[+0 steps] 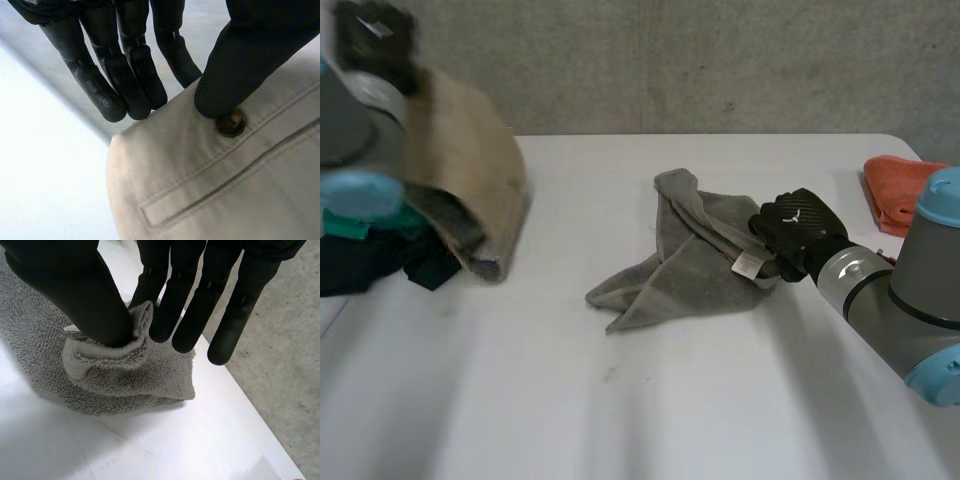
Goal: Fold the laundry.
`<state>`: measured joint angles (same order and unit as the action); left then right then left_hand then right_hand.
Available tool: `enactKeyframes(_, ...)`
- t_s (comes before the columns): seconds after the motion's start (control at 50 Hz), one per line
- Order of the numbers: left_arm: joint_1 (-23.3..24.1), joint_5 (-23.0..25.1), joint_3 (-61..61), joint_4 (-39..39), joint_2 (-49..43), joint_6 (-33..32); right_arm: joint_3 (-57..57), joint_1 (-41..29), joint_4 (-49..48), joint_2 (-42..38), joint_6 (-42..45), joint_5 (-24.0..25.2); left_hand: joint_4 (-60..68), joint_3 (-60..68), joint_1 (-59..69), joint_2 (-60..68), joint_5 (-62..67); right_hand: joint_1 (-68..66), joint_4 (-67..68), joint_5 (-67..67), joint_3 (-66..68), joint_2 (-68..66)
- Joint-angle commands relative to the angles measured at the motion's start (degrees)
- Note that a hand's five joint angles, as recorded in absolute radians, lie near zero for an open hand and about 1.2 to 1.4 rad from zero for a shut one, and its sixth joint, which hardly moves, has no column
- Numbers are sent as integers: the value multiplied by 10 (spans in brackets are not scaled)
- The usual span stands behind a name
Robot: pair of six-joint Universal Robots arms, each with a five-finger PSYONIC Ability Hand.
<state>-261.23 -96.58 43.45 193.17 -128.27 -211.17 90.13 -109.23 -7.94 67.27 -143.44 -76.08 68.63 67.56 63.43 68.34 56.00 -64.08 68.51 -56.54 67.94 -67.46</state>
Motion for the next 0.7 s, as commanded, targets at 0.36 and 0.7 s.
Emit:
enactKeyframes(0.36, -66, -14, -10, -27, -38, -61, -1, -1, 0, 2, -1, 0, -586, -576, -534, -583, -560, -159, 115, -135, 121, -125)
enactKeyframes(0.7, 132, 114, 184, -11, 65, -4, -6, -10, 42, 97, -50, 8, -586, -576, -534, -583, -560, -159, 115, -135, 121, -125)
